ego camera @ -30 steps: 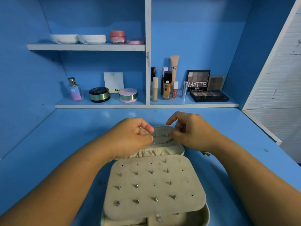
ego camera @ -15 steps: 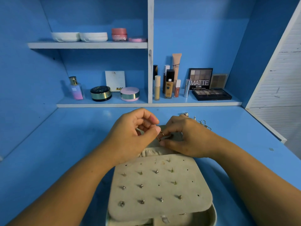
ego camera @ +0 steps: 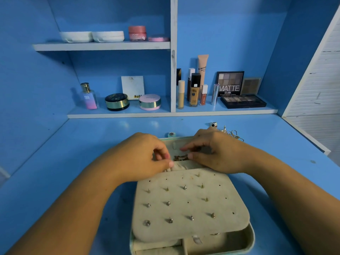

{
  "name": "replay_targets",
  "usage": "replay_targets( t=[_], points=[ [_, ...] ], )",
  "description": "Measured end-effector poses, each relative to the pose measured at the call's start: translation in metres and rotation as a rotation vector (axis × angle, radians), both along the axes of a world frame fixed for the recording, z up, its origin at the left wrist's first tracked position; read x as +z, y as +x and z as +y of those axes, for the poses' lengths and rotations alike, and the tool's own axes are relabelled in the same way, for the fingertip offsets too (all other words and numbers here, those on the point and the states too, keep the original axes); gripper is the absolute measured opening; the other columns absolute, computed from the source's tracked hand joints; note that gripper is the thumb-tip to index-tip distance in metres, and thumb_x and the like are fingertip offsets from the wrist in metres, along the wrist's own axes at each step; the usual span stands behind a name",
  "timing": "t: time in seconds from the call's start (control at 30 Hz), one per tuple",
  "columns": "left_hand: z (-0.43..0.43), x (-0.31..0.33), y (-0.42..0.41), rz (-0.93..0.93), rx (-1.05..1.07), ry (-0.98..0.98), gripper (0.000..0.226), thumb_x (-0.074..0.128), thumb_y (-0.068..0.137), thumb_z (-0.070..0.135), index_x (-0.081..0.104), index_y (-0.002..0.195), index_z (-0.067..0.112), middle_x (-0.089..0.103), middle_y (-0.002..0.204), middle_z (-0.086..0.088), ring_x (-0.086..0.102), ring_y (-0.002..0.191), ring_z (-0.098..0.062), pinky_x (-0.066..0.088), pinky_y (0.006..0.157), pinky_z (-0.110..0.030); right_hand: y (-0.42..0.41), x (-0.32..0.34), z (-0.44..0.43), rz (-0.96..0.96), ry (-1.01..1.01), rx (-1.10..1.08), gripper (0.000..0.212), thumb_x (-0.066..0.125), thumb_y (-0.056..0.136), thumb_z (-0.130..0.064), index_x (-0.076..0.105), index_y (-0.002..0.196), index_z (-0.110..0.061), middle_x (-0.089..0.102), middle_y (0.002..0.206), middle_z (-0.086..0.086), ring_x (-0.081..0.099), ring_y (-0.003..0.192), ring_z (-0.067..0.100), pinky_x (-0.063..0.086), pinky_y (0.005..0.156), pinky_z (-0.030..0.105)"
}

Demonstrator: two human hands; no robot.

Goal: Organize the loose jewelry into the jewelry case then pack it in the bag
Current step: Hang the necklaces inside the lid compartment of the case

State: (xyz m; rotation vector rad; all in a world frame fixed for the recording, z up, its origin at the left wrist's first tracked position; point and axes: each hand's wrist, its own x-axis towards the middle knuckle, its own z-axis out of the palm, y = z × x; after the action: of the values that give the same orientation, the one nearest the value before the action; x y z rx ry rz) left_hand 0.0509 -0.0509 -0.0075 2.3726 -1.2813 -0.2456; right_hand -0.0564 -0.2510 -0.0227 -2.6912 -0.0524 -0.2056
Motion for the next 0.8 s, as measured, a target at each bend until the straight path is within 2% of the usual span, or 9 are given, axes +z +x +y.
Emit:
replay_targets(
  t=[0.1,0.2,0.27,0.37,0.43,0.5,0.57,0.67,0.8],
  points=[
    [0.0027,0.0007,0.0052,0.079,-0.008,0.010,0.018,0.077,0.074,0.047,0.075,0.084,0.033,0.068,0.080,0.016,0.060,0.075,0.002,0.049,0.069,-0.016,0.0002,0.0007,0.0008,0.073,0.030,0.012,0.023,0.059,0.090,-0.032,0.067,0.109,-0.042,0.049,0.098,-0.022,0.039,0.096,-0.004,0.029,0.082,0.012],
    [0.0021,0.0002,0.0071,0.149,-0.026,0.014,0.017,0.079,0.073,0.044,0.074,0.082,0.031,0.071,0.081,0.011,0.062,0.074,0.000,0.053,0.071,-0.019,-0.0018,0.0034,0.0012,0.092,0.102,0.018,0.021,0.061,0.087,-0.025,0.069,0.093,-0.043,0.053,0.099,-0.016,0.045,0.101,0.001,0.036,0.088,0.020],
    [0.0016,-0.0006,0.0079,0.198,-0.036,0.013,0.014,0.079,0.074,0.041,0.073,0.081,0.030,0.071,0.081,0.008,0.060,0.071,0.000,0.053,0.072,-0.020,-0.0035,0.0056,0.0019,0.091,0.111,0.008,0.017,0.061,0.084,-0.020,0.068,0.082,-0.035,0.055,0.096,-0.014,0.047,0.096,-0.002,0.037,0.083,0.018],
    [0.0014,-0.0014,0.0093,0.244,-0.040,0.017,0.012,0.080,0.075,0.039,0.073,0.079,0.030,0.071,0.081,0.006,0.058,0.071,0.001,0.053,0.073,-0.022,-0.0040,0.0060,0.0024,0.051,0.067,-0.003,0.008,0.062,0.081,-0.016,0.068,0.078,-0.021,0.057,0.088,-0.011,0.050,0.088,0.001,0.040,0.075,0.019],
    [0.0015,-0.0016,0.0096,0.257,-0.043,0.019,0.012,0.080,0.075,0.038,0.072,0.079,0.030,0.071,0.081,0.005,0.058,0.071,0.000,0.053,0.073,-0.021,-0.0034,0.0049,0.0028,0.035,0.072,0.003,0.004,0.066,0.081,-0.022,0.068,0.082,-0.025,0.058,0.088,-0.011,0.052,0.086,0.002,0.044,0.077,0.021],
    [0.0014,-0.0020,0.0098,0.263,-0.043,0.015,0.012,0.080,0.075,0.036,0.072,0.079,0.029,0.071,0.081,0.004,0.057,0.070,0.001,0.052,0.072,-0.021,-0.0022,0.0028,0.0024,0.051,0.092,0.022,0.009,0.068,0.082,-0.032,0.069,0.091,-0.034,0.056,0.091,-0.013,0.052,0.088,0.001,0.045,0.079,0.020],
    [0.0010,-0.0021,0.0099,0.271,-0.044,0.012,0.011,0.080,0.075,0.036,0.072,0.079,0.029,0.071,0.081,0.004,0.057,0.069,0.001,0.053,0.072,-0.022,-0.0019,0.0029,0.0017,0.078,0.108,0.029,0.009,0.068,0.083,-0.034,0.070,0.092,-0.035,0.055,0.091,-0.014,0.053,0.087,0.001,0.044,0.078,0.019],
    [0.0008,-0.0020,0.0105,0.277,-0.048,0.016,0.011,0.081,0.075,0.034,0.072,0.078,0.030,0.071,0.079,0.006,0.056,0.068,0.002,0.053,0.073,-0.023,-0.0039,0.0057,0.0019,0.086,0.101,0.022,0.004,0.066,0.083,-0.023,0.067,0.080,-0.026,0.055,0.087,-0.013,0.052,0.082,0.002,0.042,0.072,0.016],
    [0.0006,-0.0031,0.0115,0.283,-0.042,0.020,0.010,0.080,0.076,0.033,0.072,0.078,0.029,0.069,0.076,0.008,0.055,0.066,0.005,0.052,0.069,-0.017,-0.0036,0.0051,0.0024,0.074,-0.004,-0.002,0.016,0.061,0.081,-0.025,0.059,0.069,-0.013,0.052,0.080,-0.006,0.048,0.074,0.003,0.038,0.065,0.021]
  ],
)
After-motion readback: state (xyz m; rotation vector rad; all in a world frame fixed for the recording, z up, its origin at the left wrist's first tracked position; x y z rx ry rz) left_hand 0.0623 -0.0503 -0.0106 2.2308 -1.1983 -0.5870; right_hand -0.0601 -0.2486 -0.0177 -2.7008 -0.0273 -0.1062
